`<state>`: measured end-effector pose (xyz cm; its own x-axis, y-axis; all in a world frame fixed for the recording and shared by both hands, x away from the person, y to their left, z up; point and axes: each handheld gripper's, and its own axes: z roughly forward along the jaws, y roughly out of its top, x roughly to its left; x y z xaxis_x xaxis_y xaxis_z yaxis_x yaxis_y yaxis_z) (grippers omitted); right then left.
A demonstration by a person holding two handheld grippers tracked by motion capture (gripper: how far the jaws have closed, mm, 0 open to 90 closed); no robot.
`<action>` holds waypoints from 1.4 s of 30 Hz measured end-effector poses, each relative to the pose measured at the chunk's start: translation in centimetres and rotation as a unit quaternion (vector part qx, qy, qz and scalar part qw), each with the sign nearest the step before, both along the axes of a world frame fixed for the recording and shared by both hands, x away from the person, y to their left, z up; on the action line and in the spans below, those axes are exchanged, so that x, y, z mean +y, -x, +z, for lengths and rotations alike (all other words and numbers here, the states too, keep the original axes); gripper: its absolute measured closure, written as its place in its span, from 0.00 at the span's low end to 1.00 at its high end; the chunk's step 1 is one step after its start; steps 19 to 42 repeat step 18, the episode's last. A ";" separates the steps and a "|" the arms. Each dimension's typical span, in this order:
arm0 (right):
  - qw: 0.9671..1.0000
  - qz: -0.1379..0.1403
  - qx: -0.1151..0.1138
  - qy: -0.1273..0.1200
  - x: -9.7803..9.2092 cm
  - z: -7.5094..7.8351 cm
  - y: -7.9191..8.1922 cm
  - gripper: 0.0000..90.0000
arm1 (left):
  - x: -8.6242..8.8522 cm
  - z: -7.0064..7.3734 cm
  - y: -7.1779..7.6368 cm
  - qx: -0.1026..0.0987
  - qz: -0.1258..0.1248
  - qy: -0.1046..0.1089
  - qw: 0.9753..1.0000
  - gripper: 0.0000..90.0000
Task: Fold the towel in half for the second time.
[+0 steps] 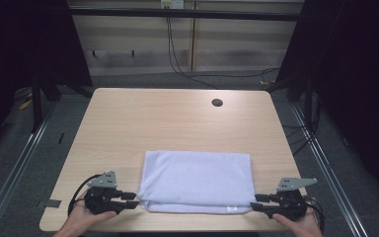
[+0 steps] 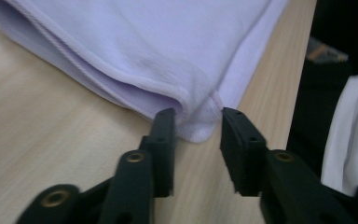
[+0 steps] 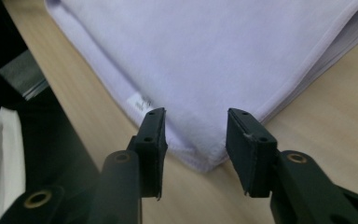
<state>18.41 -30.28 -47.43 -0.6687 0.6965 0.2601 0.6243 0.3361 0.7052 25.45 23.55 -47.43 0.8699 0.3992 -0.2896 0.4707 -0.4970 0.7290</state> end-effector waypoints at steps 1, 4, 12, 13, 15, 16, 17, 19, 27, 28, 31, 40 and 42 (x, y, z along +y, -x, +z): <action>1.000 -0.010 -0.012 -0.007 0.0 0.2 -0.1 0.63 | 0.3 0.2 -0.2 -0.006 0.009 0.010 1.000 0.67; 0.997 -0.046 -0.064 -0.028 -0.2 1.5 -0.9 0.57 | 0.7 1.4 -1.5 -0.027 0.089 0.052 0.994 0.56; 0.976 -0.142 -0.146 -0.070 -2.3 2.2 -3.8 0.49 | 1.5 0.1 -4.6 -0.036 0.167 0.062 0.983 0.45; 0.978 -0.154 -0.131 -0.058 -2.9 1.0 -3.7 0.46 | 1.8 0.0 -4.5 -0.043 0.173 0.051 0.983 0.44; 0.978 -0.159 -0.127 -0.055 -3.0 0.6 -3.6 0.44 | 2.0 0.1 -4.4 -0.044 0.177 0.057 0.982 0.43; 0.980 -0.156 -0.111 -0.055 -3.2 0.1 -3.5 0.44 | 2.2 0.1 -4.2 -0.047 0.182 0.060 0.980 0.41; 0.981 -0.154 -0.105 -0.053 -3.2 0.0 -3.3 0.41 | 2.3 0.1 -4.0 -0.050 0.188 0.054 0.979 0.39; 0.981 -0.153 -0.104 -0.053 -3.1 0.0 -3.0 0.39 | 2.4 0.1 -4.0 -0.048 0.189 0.048 0.980 0.36; 0.981 -0.153 -0.104 -0.053 -3.1 0.0 -3.0 0.39 | 2.4 0.1 -4.0 -0.048 0.189 0.048 0.980 0.36; 0.981 -0.153 -0.104 -0.053 -3.1 0.0 -3.0 0.39 | 2.4 0.1 -4.0 -0.048 0.189 0.048 0.980 0.36; 0.981 -0.153 -0.104 -0.053 -3.1 0.0 -3.0 0.39 | 2.4 0.1 -4.0 -0.048 0.189 0.048 0.980 0.36; 0.981 -0.153 -0.104 -0.053 -3.1 0.0 -3.0 0.39 | 2.4 0.1 -4.0 -0.048 0.189 0.048 0.980 0.36; 0.981 -0.153 -0.104 -0.053 -3.1 0.0 -3.0 0.39 | 2.4 0.1 -4.0 -0.048 0.189 0.048 0.980 0.36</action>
